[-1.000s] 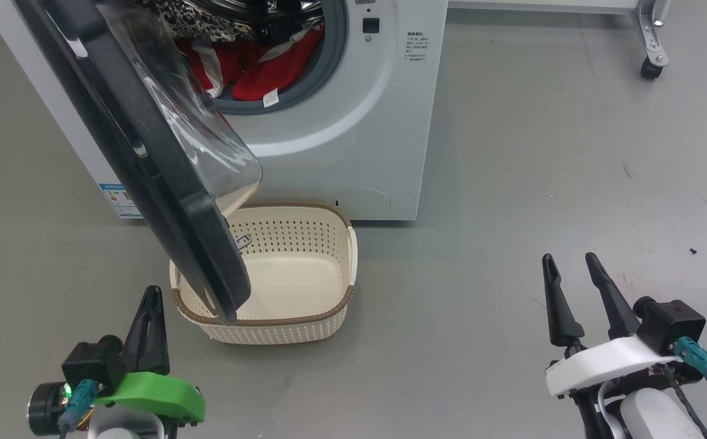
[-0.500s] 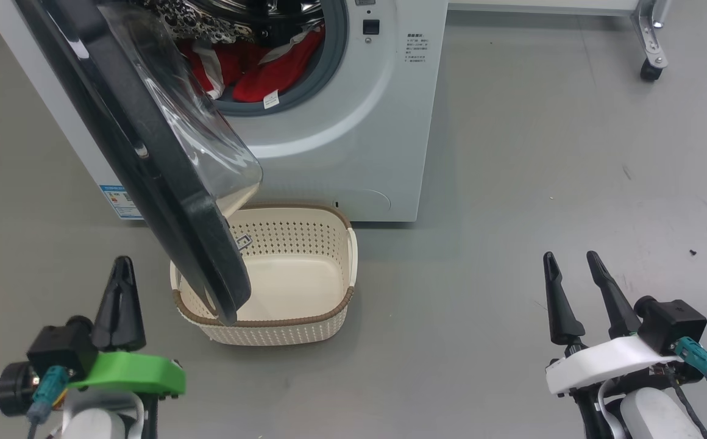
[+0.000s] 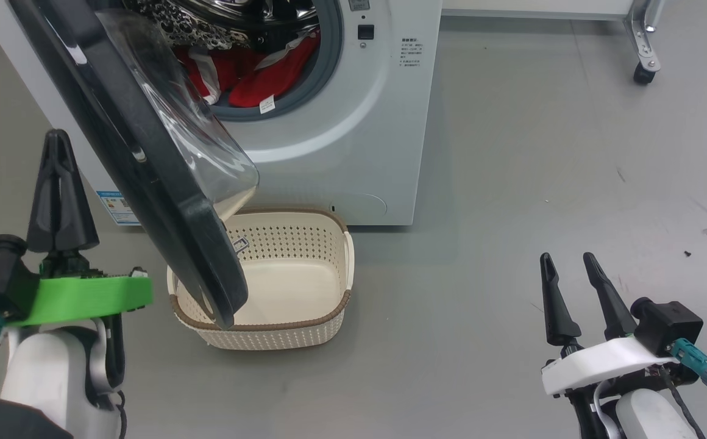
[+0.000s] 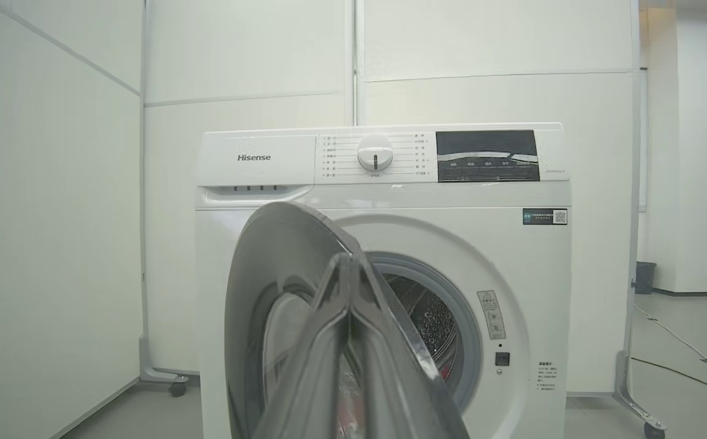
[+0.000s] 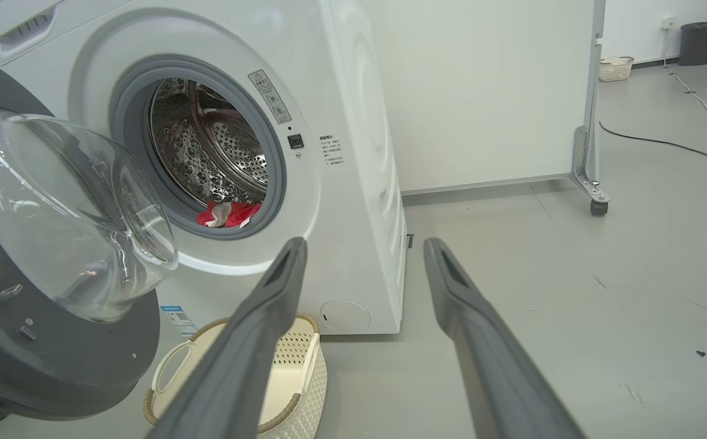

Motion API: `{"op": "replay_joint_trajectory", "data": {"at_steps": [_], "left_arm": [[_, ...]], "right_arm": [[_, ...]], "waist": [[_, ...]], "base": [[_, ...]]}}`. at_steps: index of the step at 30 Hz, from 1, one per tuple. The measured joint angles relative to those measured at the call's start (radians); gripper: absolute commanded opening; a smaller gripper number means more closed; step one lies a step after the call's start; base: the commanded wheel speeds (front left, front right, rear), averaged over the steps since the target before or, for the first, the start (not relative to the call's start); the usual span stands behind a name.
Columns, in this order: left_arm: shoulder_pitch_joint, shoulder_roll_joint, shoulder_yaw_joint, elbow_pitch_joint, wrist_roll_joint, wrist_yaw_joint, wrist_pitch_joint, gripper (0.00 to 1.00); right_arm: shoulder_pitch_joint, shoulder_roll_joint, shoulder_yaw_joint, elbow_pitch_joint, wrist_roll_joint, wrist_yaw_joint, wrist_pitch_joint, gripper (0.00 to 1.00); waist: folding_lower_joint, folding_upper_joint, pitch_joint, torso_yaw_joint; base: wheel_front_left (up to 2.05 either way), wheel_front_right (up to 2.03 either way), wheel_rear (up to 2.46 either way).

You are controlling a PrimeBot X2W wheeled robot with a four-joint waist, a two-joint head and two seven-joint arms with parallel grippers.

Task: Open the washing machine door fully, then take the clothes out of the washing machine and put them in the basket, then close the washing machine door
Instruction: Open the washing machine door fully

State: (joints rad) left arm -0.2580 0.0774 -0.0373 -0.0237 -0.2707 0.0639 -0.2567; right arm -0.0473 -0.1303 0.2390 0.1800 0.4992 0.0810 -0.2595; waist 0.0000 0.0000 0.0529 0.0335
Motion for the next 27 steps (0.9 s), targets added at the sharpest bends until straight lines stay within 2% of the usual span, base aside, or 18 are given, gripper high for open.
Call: {"op": "replay_joint_trajectory", "data": {"at_steps": [9, 18, 21, 27], "left_arm": [[-0.063, 0.013, -0.034, -0.064, 0.012, -0.017, 0.003, 0.0], [-0.079, 0.01, -0.125, -0.081, 0.016, -0.053, 0.095, 0.0], [-0.076, -0.015, -0.146, -0.067, -0.046, -0.061, 0.142, 0.0], [-0.037, -0.016, -0.198, -0.041, -0.046, -0.071, 0.199, 0.0]], "right_arm": [[0.006, 0.006, -0.004, 0.006, -0.008, 0.006, 0.0, 1.0], [0.009, 0.012, -0.008, 0.01, -0.011, 0.014, 0.0, 1.0], [0.009, 0.028, -0.028, 0.011, 0.001, 0.014, 0.0, 1.0], [0.009, 0.046, -0.049, 0.012, 0.024, 0.015, 0.0, 1.0]], "waist": [[0.0, 0.0, -0.002, -0.013], [0.0, 0.0, 0.004, -0.028], [0.0, 0.0, 0.007, -0.034], [0.0, 0.0, 0.014, -0.044]], "base": [[0.0, 0.0, 0.0], [0.0, 0.0, 0.0], [0.0, 0.0, 0.0], [0.0, 0.0, 0.0]]}}
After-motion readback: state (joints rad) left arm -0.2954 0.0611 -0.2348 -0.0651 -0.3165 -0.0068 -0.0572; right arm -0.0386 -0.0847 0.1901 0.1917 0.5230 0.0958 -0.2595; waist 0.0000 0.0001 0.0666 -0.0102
